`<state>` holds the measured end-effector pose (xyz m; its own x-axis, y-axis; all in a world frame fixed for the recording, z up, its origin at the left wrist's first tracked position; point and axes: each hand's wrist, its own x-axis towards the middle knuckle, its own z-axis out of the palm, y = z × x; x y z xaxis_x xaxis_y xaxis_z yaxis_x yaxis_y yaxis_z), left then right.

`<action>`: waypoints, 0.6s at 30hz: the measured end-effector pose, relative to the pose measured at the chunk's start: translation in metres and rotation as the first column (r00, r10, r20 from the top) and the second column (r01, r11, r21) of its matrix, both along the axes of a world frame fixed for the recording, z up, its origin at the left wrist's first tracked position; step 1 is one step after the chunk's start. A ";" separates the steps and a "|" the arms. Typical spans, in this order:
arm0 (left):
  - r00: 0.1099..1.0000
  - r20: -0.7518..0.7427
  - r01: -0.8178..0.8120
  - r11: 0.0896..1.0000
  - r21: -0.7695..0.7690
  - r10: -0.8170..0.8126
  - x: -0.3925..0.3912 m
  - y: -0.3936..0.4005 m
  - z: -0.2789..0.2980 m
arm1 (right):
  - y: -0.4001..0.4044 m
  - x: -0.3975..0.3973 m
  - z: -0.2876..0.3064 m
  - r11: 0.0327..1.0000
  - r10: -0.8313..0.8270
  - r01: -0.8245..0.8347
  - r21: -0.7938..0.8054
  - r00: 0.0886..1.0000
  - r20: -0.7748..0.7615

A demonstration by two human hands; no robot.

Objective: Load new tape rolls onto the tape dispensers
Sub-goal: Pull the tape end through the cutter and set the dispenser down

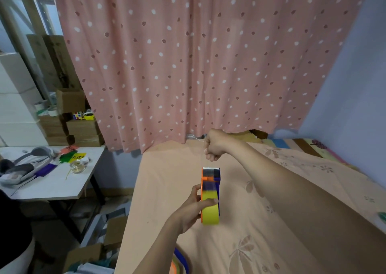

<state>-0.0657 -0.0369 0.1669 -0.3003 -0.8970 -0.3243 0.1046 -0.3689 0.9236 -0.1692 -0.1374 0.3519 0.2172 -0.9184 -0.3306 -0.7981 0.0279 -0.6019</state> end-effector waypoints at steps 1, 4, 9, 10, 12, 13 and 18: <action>1.000 -0.012 0.002 1.000 0.001 -0.002 0.002 0.001 -0.001 | -0.001 -0.001 0.001 1.000 0.015 -0.015 0.001 1.000 0.002; 0.999 -0.053 -0.006 1.000 0.011 0.006 0.004 0.001 0.000 | -0.005 -0.008 0.002 0.999 0.041 -0.040 -0.033 0.999 0.009; 0.992 -0.129 0.005 1.000 0.030 -0.001 0.009 0.000 0.003 | -0.010 -0.018 -0.001 0.997 0.053 -0.049 -0.051 0.996 0.067; 0.991 -0.136 0.001 0.999 0.032 0.003 0.011 0.000 0.004 | -0.011 -0.021 -0.002 0.998 0.042 -0.038 -0.046 0.996 0.078; 0.992 -0.129 -0.002 0.999 0.034 0.006 0.016 0.001 0.006 | -0.011 -0.030 -0.004 1.000 0.009 -0.008 -0.018 0.995 0.103; 0.993 -0.119 -0.001 0.999 0.034 0.005 0.018 0.001 0.007 | -0.011 -0.033 -0.005 1.000 -0.006 0.006 0.001 0.994 0.112; 0.996 -0.092 0.021 0.999 0.046 -0.017 0.020 0.003 0.007 | -0.011 -0.044 -0.013 0.995 -0.091 0.085 0.042 0.983 0.157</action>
<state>-0.0456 -0.0337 0.1737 -0.3472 -0.8754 -0.3364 0.1805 -0.4144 0.8920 -0.2128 -0.1485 0.3387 0.1883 -0.9248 -0.3307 -0.6860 0.1171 -0.7181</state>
